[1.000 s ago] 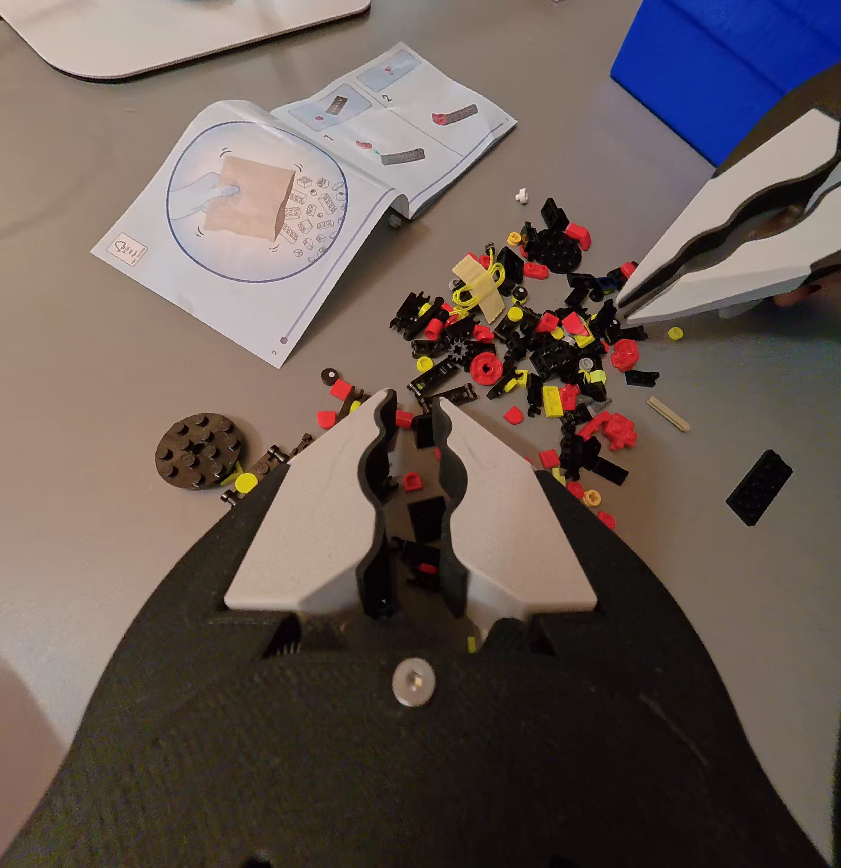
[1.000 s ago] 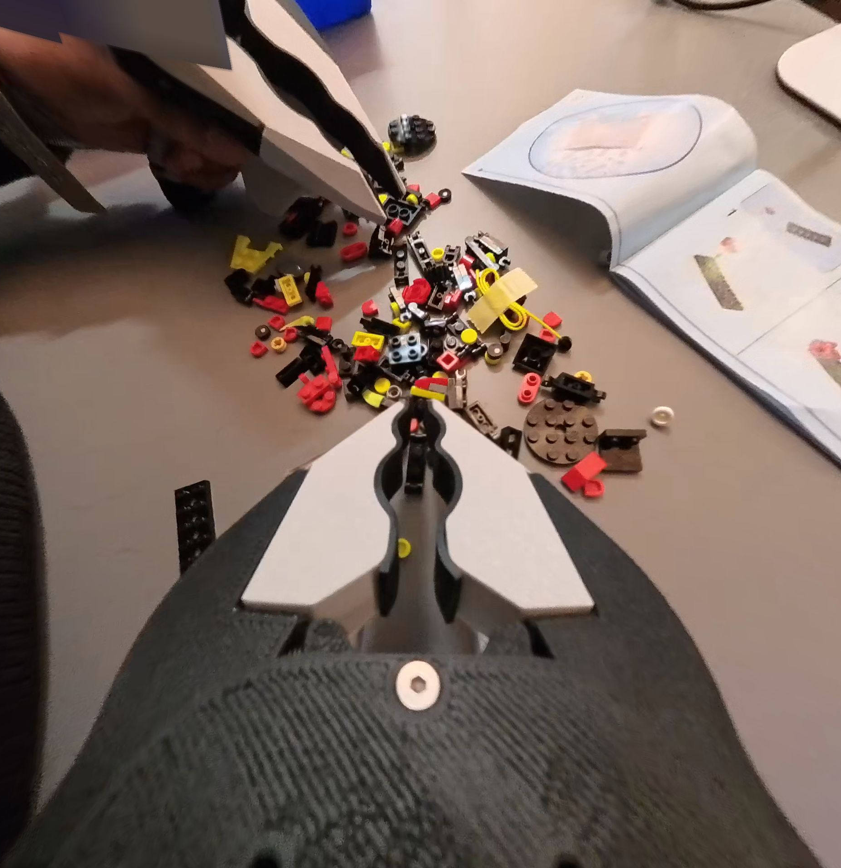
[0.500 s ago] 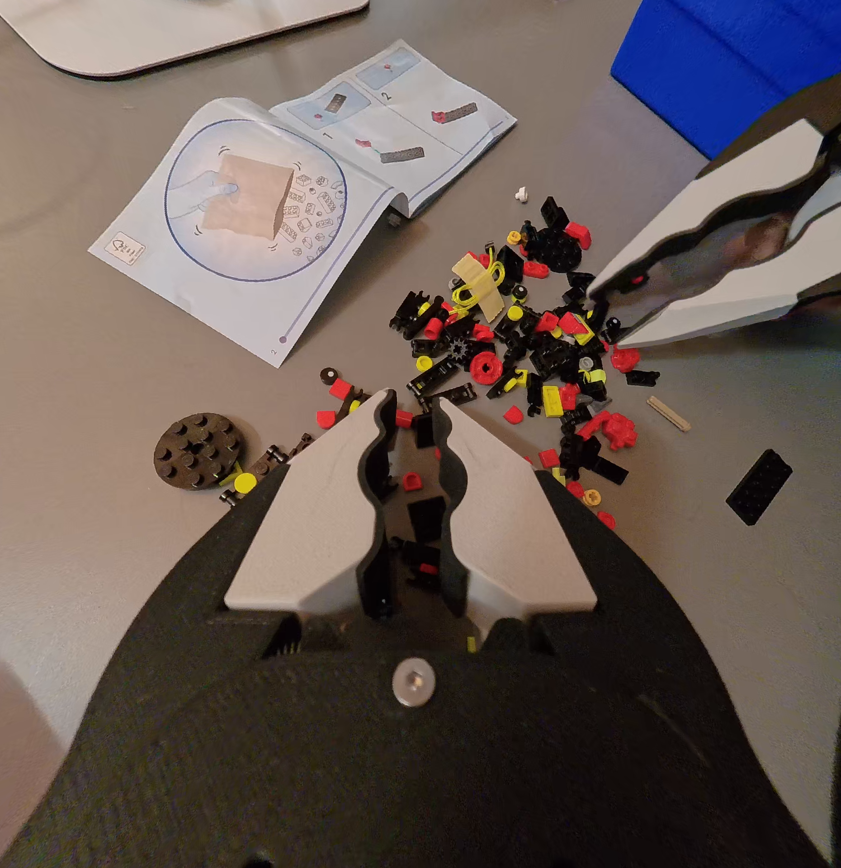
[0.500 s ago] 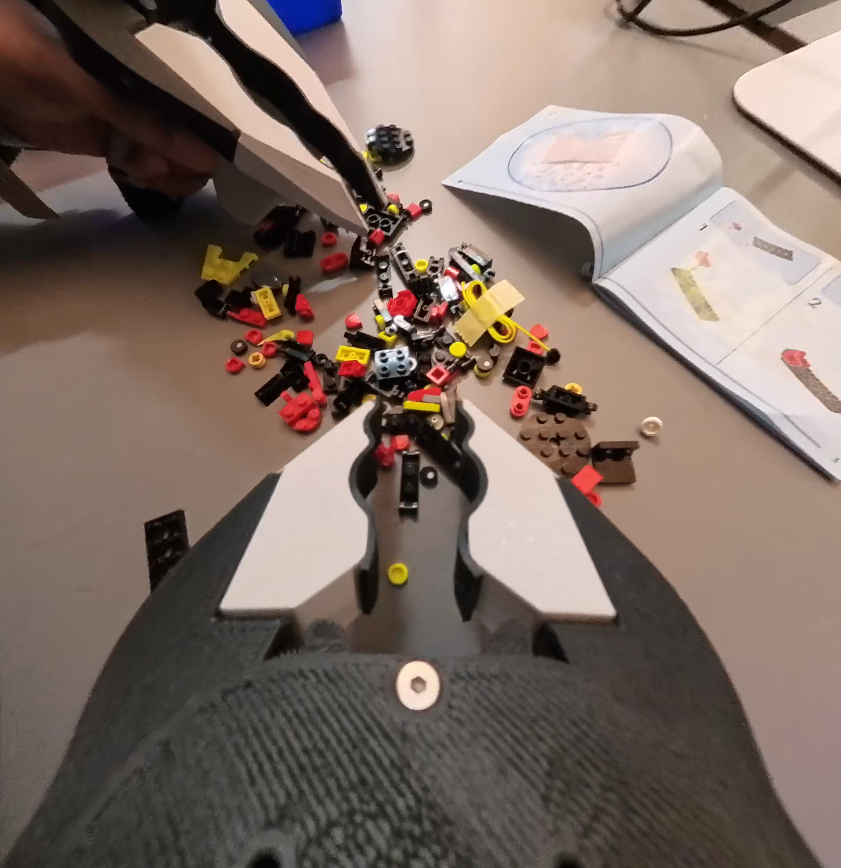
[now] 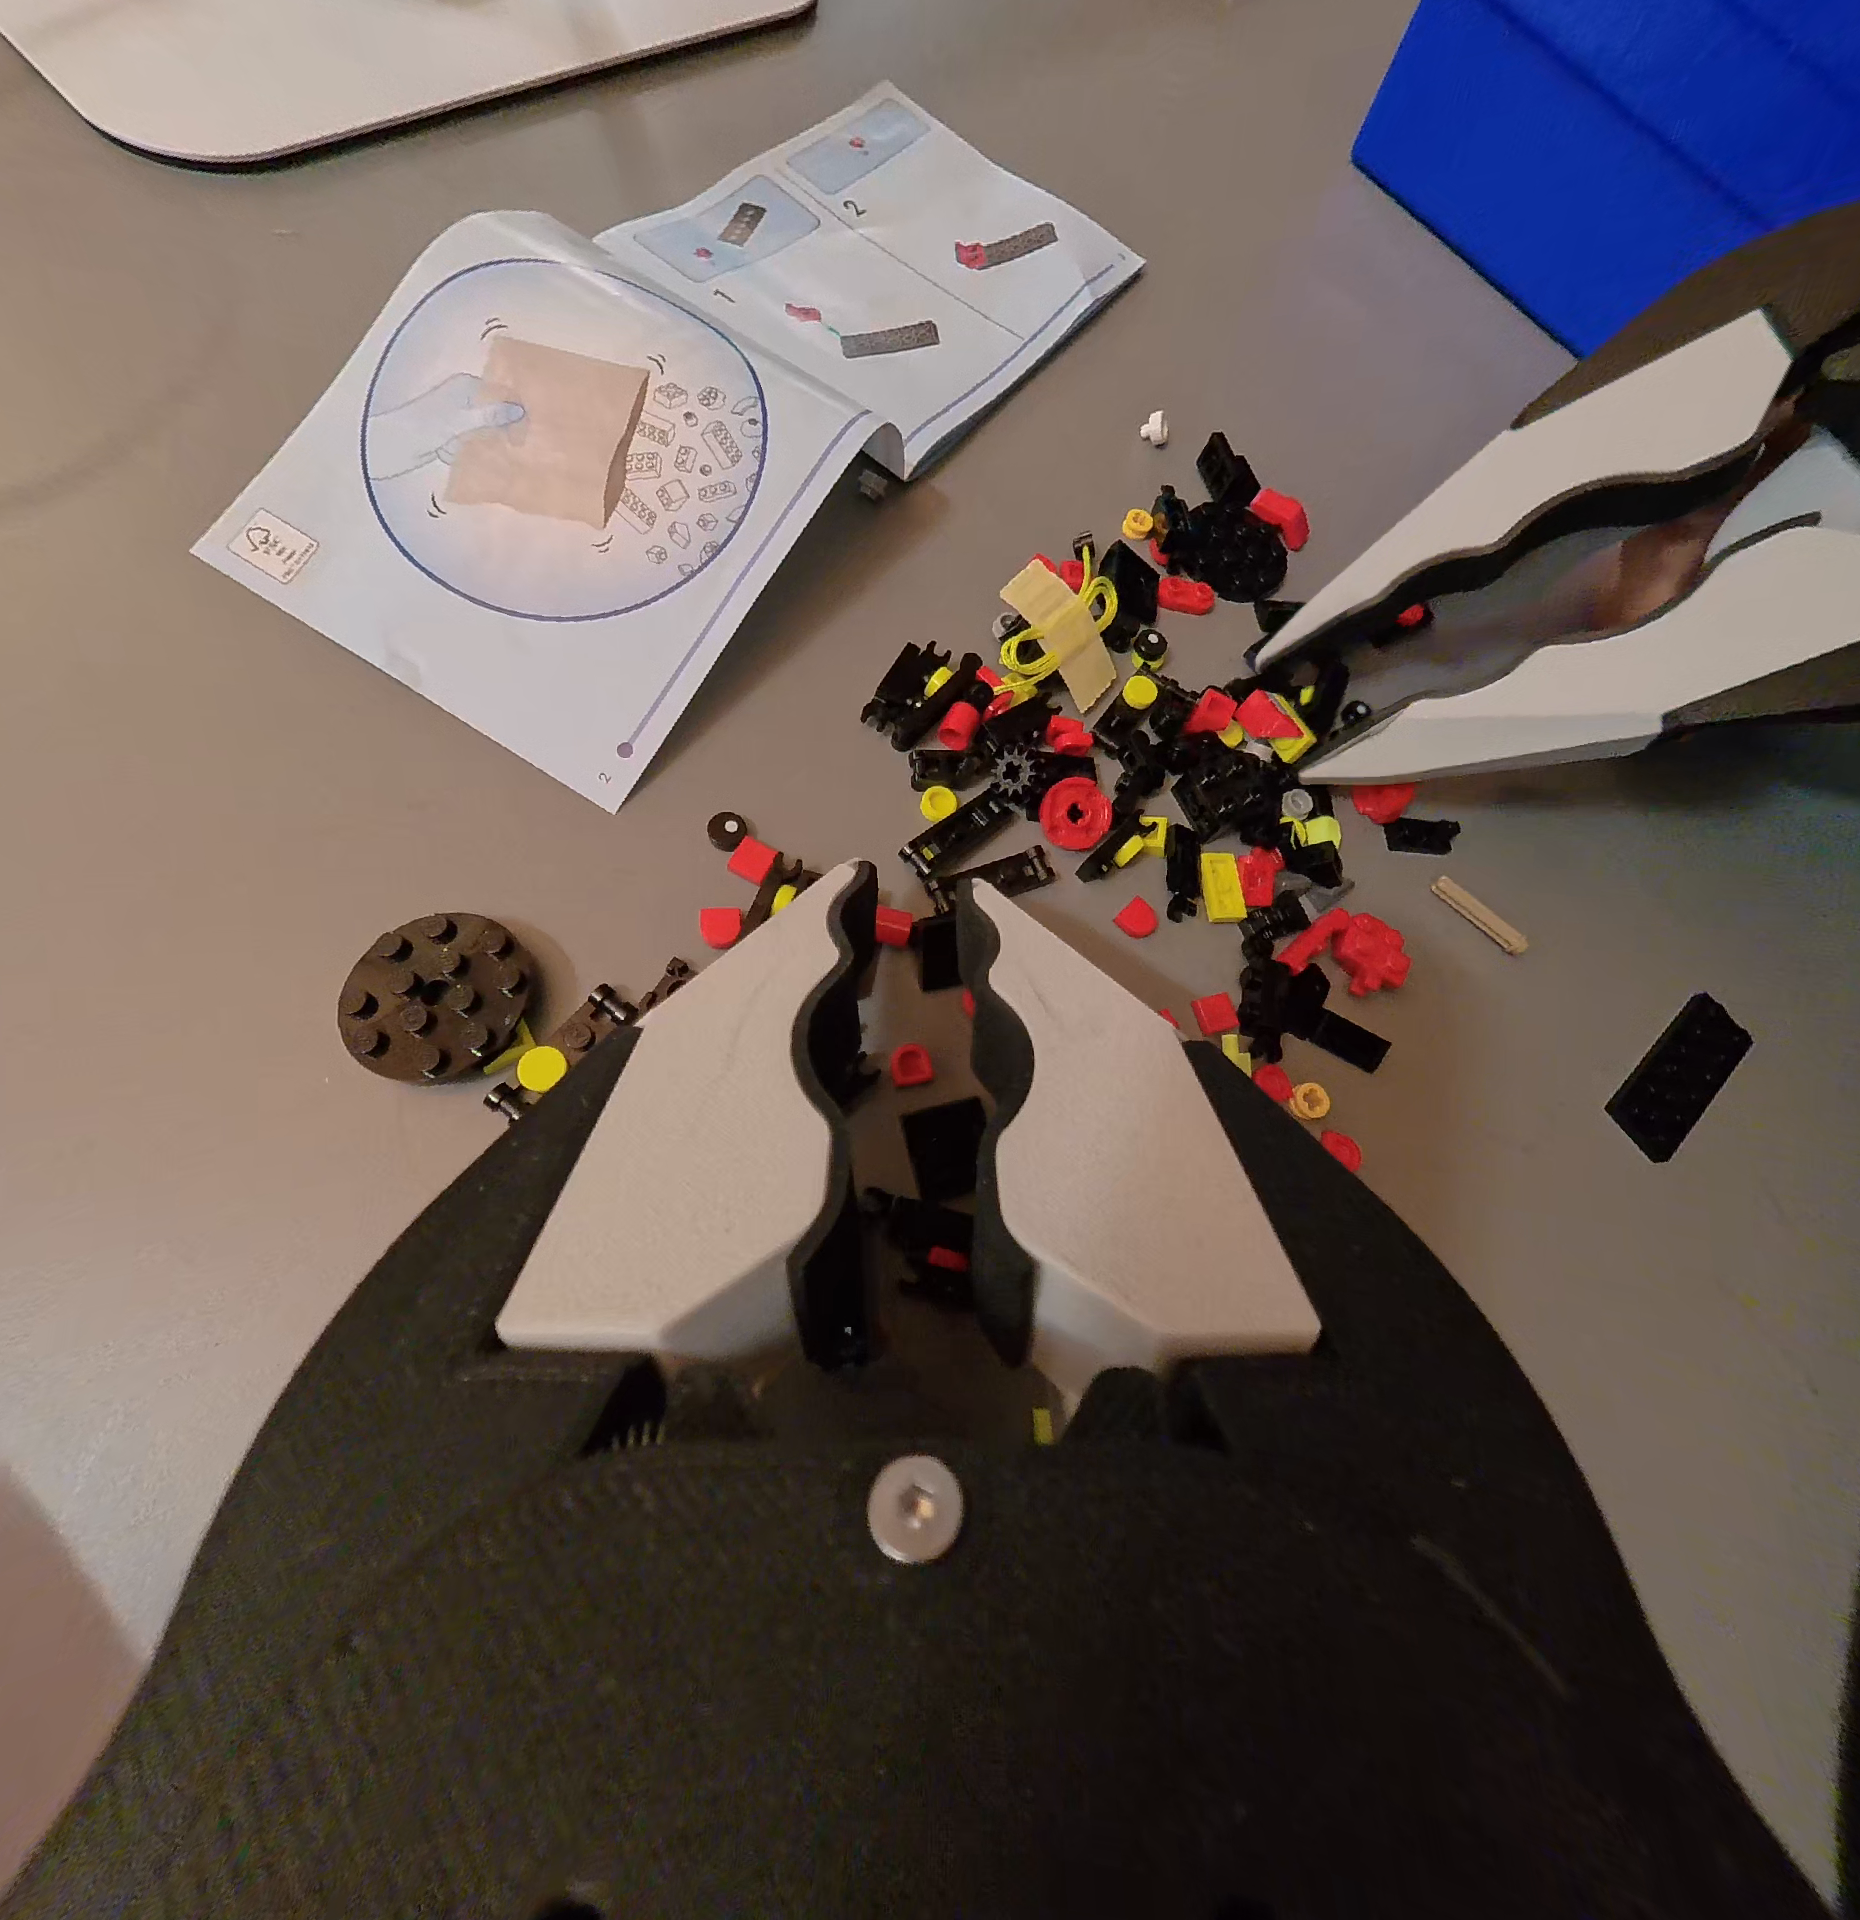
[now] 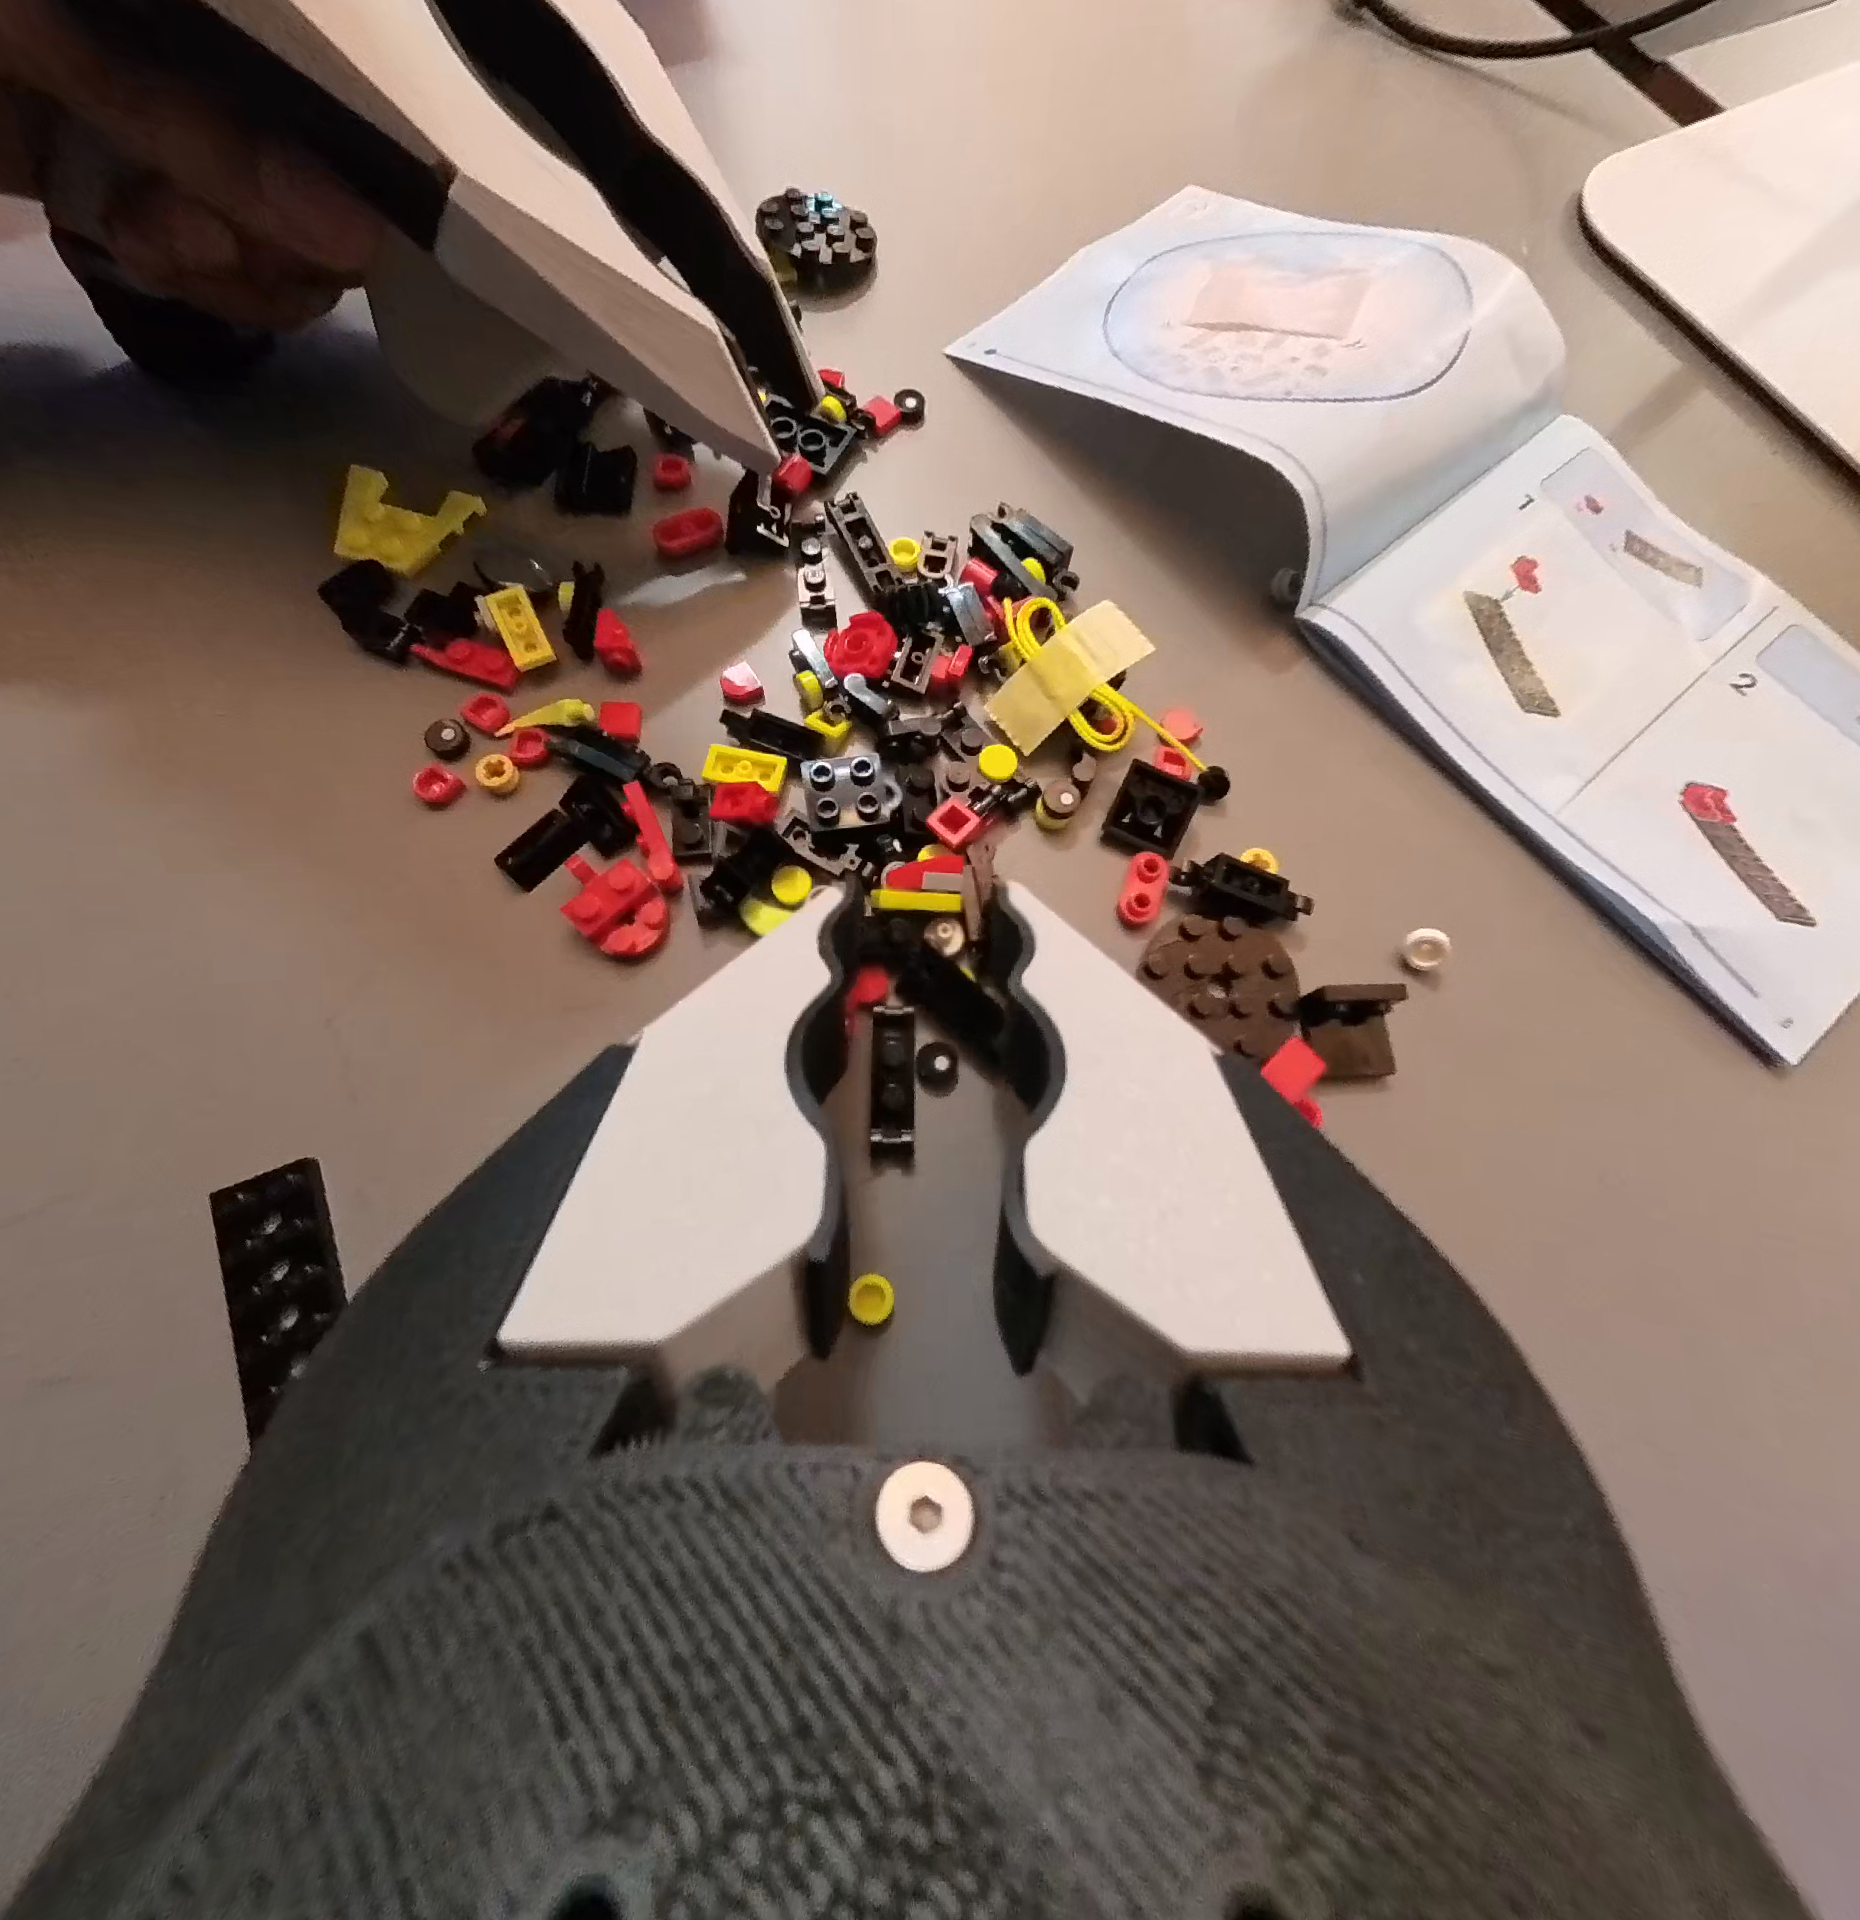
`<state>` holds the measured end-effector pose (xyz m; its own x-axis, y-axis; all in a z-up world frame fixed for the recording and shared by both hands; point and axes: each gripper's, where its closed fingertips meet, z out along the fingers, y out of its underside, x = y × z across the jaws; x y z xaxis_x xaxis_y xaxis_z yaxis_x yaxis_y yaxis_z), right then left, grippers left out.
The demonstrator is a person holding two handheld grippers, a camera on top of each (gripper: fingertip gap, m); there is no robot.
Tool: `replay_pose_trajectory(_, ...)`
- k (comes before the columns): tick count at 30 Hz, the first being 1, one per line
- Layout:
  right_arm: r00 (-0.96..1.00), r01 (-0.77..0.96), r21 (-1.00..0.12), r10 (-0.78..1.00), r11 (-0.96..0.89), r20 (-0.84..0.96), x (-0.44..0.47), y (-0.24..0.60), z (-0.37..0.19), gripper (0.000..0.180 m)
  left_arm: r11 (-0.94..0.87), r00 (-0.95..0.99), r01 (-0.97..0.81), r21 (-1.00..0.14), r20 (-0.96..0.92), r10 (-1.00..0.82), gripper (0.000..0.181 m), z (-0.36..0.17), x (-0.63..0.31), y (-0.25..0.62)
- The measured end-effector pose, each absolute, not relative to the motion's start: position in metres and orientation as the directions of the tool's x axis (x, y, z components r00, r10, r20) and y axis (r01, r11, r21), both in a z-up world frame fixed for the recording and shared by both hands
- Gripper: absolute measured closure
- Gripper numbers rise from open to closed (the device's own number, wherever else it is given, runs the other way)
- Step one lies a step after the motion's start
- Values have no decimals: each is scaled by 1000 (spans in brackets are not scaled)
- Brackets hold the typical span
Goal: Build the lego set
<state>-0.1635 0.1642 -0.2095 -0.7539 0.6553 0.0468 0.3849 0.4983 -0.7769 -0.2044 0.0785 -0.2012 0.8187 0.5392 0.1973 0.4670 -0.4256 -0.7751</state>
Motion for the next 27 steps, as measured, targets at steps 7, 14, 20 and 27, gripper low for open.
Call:
replay_pose_trajectory(7, -752, 405, -779, 659, 479, 14, -163, 166, -209, 160, -427, 819, 466, -775, 196, 539, 168, -201, -204, 78)
replay_pose_trajectory(14, -755, 401, -790, 656, 463, 1, -162, 166, -204, 165, -426, 819, 467, -775, 198, 538, 168, -201, -204, 79)
replay_pose_trajectory(20, -762, 404, -786, 648, 467, -6, -161, 165, -206, 165, -427, 819, 467, -774, 197, 538, 168, -202, -204, 79)
replay_pose_trajectory(27, -792, 384, -806, 610, 450, -37, -155, 158, -200, 165, -428, 820, 467, -774, 197, 538, 168, -202, -204, 79)
